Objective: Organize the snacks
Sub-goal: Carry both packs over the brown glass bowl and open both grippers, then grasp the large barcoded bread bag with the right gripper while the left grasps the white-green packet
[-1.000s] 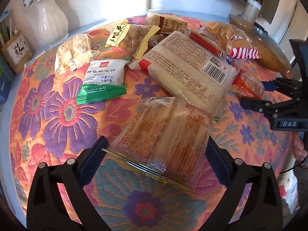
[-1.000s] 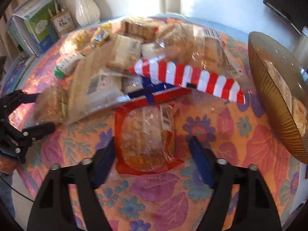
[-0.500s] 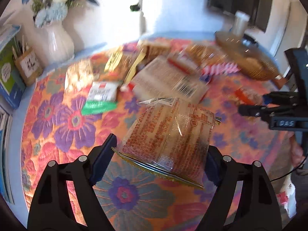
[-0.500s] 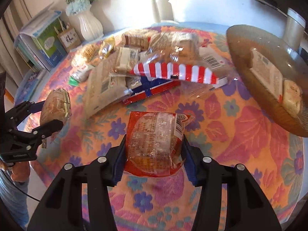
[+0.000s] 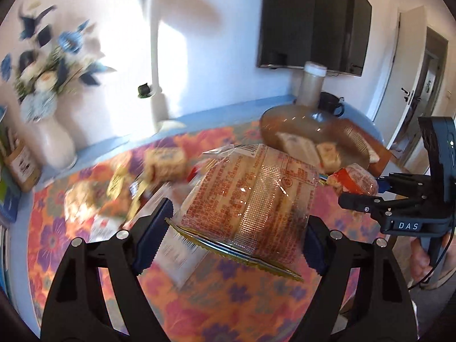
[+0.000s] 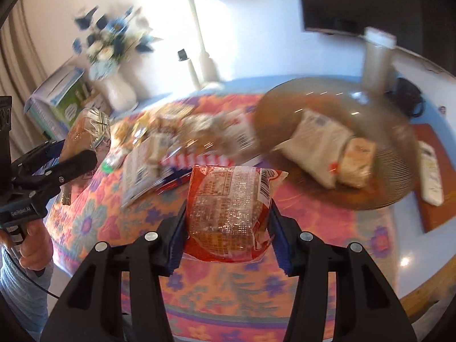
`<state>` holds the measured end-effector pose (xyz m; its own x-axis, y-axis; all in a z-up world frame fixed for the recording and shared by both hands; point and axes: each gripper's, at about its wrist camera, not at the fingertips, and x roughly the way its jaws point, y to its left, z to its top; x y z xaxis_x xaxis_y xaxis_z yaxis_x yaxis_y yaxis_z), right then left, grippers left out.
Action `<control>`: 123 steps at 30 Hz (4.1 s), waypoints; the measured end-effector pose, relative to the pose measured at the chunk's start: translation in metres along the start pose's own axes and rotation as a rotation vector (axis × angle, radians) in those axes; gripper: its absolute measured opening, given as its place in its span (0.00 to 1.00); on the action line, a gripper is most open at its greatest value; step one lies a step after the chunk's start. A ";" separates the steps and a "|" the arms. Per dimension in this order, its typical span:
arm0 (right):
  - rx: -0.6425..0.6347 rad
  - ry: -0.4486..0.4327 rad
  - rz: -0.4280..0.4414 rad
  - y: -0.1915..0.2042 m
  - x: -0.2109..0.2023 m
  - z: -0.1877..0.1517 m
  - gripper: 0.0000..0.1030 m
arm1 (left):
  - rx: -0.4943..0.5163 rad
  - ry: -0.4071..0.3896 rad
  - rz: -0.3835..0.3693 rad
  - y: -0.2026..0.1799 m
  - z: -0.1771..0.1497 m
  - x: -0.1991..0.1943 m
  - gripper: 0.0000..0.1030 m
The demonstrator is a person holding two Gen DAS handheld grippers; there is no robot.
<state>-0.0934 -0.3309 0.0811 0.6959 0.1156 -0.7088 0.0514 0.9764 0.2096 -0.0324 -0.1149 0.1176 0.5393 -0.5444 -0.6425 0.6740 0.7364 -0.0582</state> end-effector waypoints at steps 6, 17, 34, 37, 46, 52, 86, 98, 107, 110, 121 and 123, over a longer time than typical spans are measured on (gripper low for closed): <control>0.019 -0.066 -0.154 -0.038 -0.015 0.017 0.49 | 0.035 0.013 -0.033 -0.035 0.037 0.029 0.79; 0.146 -0.118 -0.204 -0.109 -0.017 0.055 0.49 | 0.030 0.054 -0.095 -0.079 0.090 0.094 0.79; 0.272 -0.090 -0.154 -0.134 0.020 0.084 0.60 | -0.012 0.079 -0.144 -0.091 0.118 0.139 0.85; 0.283 -0.081 -0.122 -0.126 0.022 0.082 0.60 | -0.019 0.065 -0.151 -0.089 0.119 0.125 0.86; 0.216 -0.085 -0.066 -0.070 0.006 0.077 0.61 | -0.035 0.010 -0.147 -0.078 0.114 0.075 0.89; 0.132 -0.098 -0.046 -0.023 -0.008 0.075 0.64 | -0.093 -0.056 -0.138 -0.045 0.111 0.024 0.89; 0.126 0.050 -0.032 0.068 0.099 0.083 0.76 | -0.446 0.063 0.208 0.208 -0.049 0.015 0.92; 0.099 0.153 -0.061 0.068 0.154 0.080 0.77 | -0.436 0.160 0.257 0.218 -0.084 0.074 0.91; 0.106 0.204 -0.068 0.068 0.189 0.077 0.77 | -0.299 0.230 0.336 0.196 -0.078 0.093 0.92; 0.108 0.204 -0.063 0.067 0.192 0.077 0.76 | -0.239 0.263 0.367 0.186 -0.077 0.101 0.91; 0.031 0.185 -0.061 0.072 0.179 0.068 0.65 | -0.155 0.209 0.341 0.168 -0.076 0.094 0.53; 0.024 0.184 -0.051 0.073 0.174 0.066 0.64 | -0.145 0.197 0.350 0.167 -0.076 0.093 0.51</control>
<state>0.0784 -0.2515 0.0174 0.5494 0.0995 -0.8296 0.1015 0.9776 0.1845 0.0918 -0.0122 -0.0100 0.6067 -0.1751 -0.7754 0.3823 0.9195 0.0914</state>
